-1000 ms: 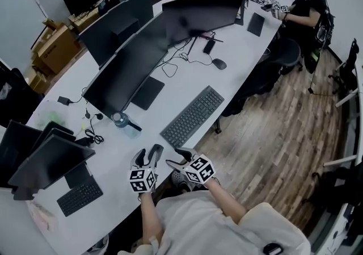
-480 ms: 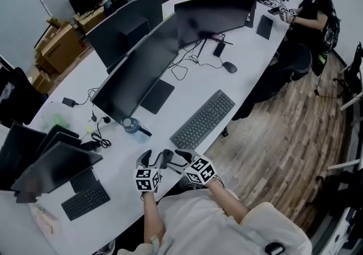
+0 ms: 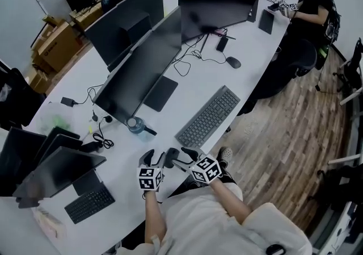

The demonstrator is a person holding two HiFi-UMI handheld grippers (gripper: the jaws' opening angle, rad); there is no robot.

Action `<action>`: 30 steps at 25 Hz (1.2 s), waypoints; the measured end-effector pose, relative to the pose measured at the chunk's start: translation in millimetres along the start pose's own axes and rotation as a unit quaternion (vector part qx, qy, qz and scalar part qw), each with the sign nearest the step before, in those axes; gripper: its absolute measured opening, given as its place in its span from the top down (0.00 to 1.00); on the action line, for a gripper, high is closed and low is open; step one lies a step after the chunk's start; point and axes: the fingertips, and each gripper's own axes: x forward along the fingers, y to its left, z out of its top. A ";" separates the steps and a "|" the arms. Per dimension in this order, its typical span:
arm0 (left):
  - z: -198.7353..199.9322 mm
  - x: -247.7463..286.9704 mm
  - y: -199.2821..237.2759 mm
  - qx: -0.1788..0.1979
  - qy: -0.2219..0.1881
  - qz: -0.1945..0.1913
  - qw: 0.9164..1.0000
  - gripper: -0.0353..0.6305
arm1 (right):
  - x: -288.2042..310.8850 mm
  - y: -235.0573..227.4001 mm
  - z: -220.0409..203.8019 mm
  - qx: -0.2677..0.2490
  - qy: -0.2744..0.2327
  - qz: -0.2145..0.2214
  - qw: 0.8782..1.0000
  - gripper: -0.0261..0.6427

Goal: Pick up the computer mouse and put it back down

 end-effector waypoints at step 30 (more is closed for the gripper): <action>-61.1 49.0 -19.4 0.025 0.090 -0.036 0.995 0.52 | 13.4 -19.9 -18.7 -0.036 0.050 0.000 0.998 0.53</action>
